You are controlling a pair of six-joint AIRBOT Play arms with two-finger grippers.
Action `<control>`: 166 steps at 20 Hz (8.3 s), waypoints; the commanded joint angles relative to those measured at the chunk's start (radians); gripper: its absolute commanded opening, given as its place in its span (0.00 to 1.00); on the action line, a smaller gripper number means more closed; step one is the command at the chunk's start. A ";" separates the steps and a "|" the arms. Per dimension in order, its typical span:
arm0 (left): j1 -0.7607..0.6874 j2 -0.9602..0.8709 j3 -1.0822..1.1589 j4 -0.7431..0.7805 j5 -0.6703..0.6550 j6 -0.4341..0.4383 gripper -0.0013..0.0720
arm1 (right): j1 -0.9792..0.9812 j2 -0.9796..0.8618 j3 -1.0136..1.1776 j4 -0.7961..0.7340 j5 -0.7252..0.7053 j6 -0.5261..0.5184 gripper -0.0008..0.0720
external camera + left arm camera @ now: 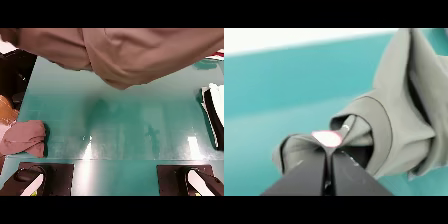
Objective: Fold the shirts.
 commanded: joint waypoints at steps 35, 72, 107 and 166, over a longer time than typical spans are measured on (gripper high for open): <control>0.000 -0.026 0.118 -0.026 -0.373 -0.046 0.05 | -0.057 -0.054 0.274 -0.198 0.320 0.042 0.03; 0.275 -0.657 -0.645 -0.333 0.022 0.158 0.70 | 0.084 -0.420 -0.224 0.069 0.247 0.005 0.54; 0.278 -0.218 -0.489 -0.345 -0.066 0.148 0.05 | 0.084 -0.095 -0.804 -0.018 0.052 -0.002 0.03; 0.192 -0.749 -0.291 -0.132 -0.151 0.071 0.69 | 0.177 -0.688 -0.018 -0.274 0.274 0.098 0.61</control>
